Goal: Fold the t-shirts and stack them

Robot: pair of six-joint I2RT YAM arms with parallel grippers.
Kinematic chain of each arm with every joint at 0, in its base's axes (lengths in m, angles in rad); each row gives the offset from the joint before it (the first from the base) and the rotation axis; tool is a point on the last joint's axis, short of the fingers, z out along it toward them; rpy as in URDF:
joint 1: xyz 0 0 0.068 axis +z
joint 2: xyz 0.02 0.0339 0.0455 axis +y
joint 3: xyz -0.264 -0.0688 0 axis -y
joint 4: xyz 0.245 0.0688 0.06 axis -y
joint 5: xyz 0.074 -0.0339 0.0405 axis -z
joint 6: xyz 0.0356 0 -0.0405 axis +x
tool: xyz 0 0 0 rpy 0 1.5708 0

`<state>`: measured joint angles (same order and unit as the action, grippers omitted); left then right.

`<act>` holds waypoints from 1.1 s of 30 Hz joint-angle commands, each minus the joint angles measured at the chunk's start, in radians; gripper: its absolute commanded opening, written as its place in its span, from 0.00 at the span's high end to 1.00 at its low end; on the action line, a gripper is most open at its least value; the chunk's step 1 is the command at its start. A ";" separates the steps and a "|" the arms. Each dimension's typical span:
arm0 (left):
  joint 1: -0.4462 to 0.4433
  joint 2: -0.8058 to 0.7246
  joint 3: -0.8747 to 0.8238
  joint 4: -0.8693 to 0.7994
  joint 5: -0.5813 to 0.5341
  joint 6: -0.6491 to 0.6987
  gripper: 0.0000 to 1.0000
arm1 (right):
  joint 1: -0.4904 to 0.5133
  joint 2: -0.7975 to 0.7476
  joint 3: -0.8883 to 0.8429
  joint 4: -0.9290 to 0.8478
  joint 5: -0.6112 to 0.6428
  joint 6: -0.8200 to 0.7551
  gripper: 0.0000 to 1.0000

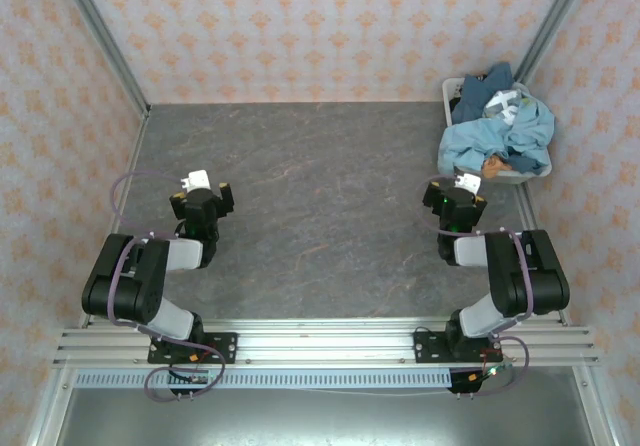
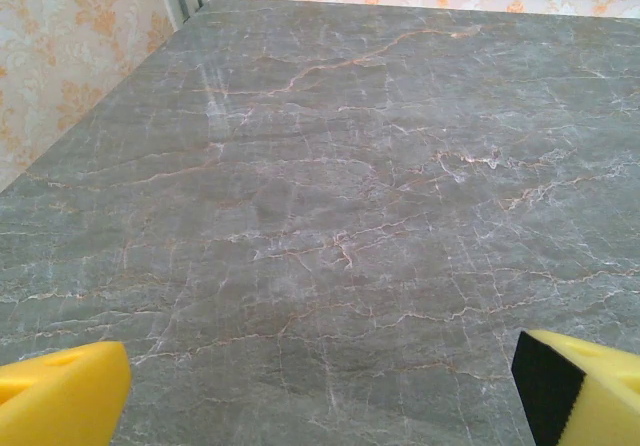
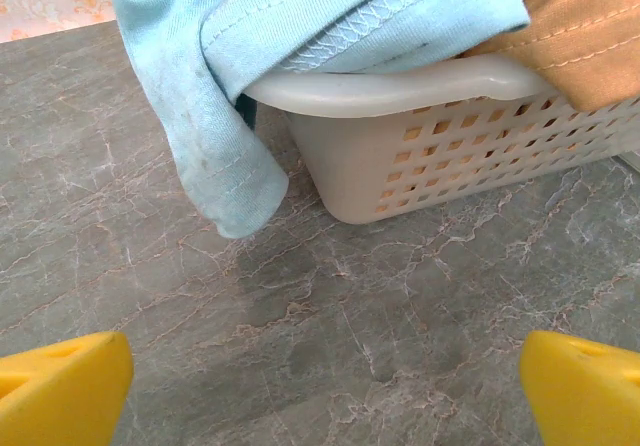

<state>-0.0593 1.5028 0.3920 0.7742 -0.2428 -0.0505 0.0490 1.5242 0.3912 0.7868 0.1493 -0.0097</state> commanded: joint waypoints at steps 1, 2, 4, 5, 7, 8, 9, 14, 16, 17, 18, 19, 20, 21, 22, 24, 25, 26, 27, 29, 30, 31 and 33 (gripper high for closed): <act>-0.008 -0.009 0.014 0.004 -0.023 0.017 0.00 | -0.006 -0.004 0.011 0.022 0.016 -0.004 0.01; -0.008 -0.009 0.014 0.004 -0.024 0.017 0.00 | -0.006 -0.005 0.009 0.023 0.016 -0.006 0.01; -0.008 -0.010 0.013 0.005 -0.024 0.017 0.00 | -0.006 -0.005 0.009 0.023 0.016 -0.004 0.01; -0.008 -0.009 0.014 0.003 -0.023 0.017 0.00 | -0.006 -0.005 0.009 0.022 0.016 -0.004 0.01; -0.008 -0.009 0.014 0.004 -0.023 0.017 0.00 | -0.006 -0.005 0.011 0.022 0.016 -0.006 0.01; -0.008 -0.009 0.013 0.004 -0.024 0.017 0.00 | -0.006 -0.005 0.010 0.022 0.015 -0.005 0.01; -0.008 -0.009 0.013 0.004 -0.023 0.017 0.00 | -0.006 -0.006 0.010 0.022 0.016 -0.006 0.01; -0.008 -0.009 0.013 0.004 -0.023 0.017 0.00 | -0.006 -0.005 0.009 0.022 0.016 -0.005 0.01; -0.008 -0.009 0.013 0.004 -0.023 0.017 0.00 | -0.006 -0.006 0.011 0.023 0.016 -0.005 0.01; -0.008 -0.009 0.013 0.004 -0.023 0.017 0.00 | -0.006 -0.004 0.011 0.023 0.016 -0.005 0.01; -0.008 -0.009 0.015 0.004 -0.024 0.016 0.00 | -0.006 -0.004 0.011 0.021 0.016 -0.005 0.01; -0.008 -0.009 0.013 0.004 -0.024 0.017 0.00 | -0.007 -0.008 0.007 0.025 0.016 -0.006 0.01; -0.008 -0.010 0.011 0.010 -0.023 0.019 0.00 | -0.003 -0.016 0.005 0.034 0.016 -0.010 0.01; -0.008 -0.030 0.015 -0.009 -0.025 0.018 0.00 | 0.014 -0.049 0.013 -0.007 0.026 -0.029 0.01; -0.013 -0.083 0.037 -0.094 -0.032 0.020 0.00 | 0.051 -0.099 0.037 -0.088 0.083 -0.057 0.01; -0.048 -0.199 0.094 -0.262 -0.119 0.030 0.00 | 0.139 -0.223 0.102 -0.237 0.247 -0.098 0.01; -0.075 -0.273 0.102 -0.277 -0.161 0.026 0.00 | 0.176 -0.307 0.138 -0.285 0.286 -0.101 0.01; -0.094 -0.333 0.110 -0.282 -0.168 0.026 0.00 | 0.199 -0.376 0.181 -0.339 0.304 -0.083 0.01; -0.116 -0.393 0.144 -0.312 -0.182 0.016 0.00 | 0.208 -0.432 0.259 -0.460 0.320 -0.014 0.01; -0.123 -0.449 0.313 -0.599 -0.260 -0.218 0.00 | 0.188 -0.439 0.517 -0.854 0.323 0.208 0.01; -0.107 -0.450 0.482 -0.877 -0.267 -0.386 0.00 | 0.168 -0.410 0.658 -1.076 0.274 0.299 0.01; -0.096 -0.421 0.632 -1.198 -0.312 -0.560 0.00 | 0.153 -0.375 0.763 -1.226 0.308 0.438 0.01; -0.029 -0.353 0.768 -1.296 -0.140 -0.605 0.00 | 0.074 -0.319 0.859 -1.301 0.165 0.478 0.01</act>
<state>-0.1482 1.1103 1.0008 -0.0322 -0.4160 -0.3721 0.1909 1.1519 1.1732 -0.0578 0.3611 0.2459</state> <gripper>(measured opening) 0.998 0.993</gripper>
